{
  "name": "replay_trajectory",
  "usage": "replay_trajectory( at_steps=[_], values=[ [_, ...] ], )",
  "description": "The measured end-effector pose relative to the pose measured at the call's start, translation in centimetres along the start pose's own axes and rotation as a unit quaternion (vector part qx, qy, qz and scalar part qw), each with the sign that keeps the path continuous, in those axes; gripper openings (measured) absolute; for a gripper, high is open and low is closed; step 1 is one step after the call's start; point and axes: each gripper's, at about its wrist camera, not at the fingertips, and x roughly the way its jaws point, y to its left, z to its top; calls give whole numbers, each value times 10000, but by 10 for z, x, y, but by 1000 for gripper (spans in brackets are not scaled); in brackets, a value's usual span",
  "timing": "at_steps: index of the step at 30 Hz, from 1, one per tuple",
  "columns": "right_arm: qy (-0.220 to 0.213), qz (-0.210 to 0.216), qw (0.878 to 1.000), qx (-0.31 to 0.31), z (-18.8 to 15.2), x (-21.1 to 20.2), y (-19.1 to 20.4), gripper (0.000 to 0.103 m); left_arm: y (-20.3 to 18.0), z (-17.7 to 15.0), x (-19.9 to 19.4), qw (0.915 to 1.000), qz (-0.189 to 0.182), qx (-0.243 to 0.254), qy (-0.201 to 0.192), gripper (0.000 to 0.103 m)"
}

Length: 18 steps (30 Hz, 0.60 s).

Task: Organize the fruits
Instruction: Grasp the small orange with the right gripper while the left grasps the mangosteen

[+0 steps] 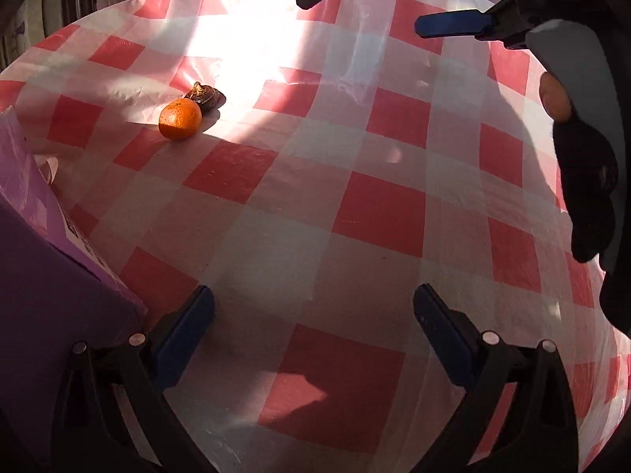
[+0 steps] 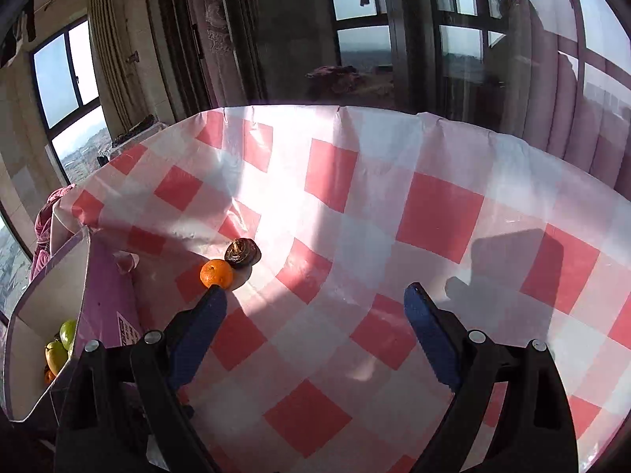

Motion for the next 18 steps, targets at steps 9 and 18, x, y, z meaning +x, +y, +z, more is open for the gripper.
replay_trajectory(
  at_steps=[9, 18],
  values=[
    [1026, 558, 9814, -1526, 34, 133, 97, 86, -14, -10, -5, 9995, -22, 313, -24, 101],
    [1420, 555, 9582, -2421, 34, 184, 122, 75, -15, -10, -6, 9996, -13, 292, -28, 101]
  ],
)
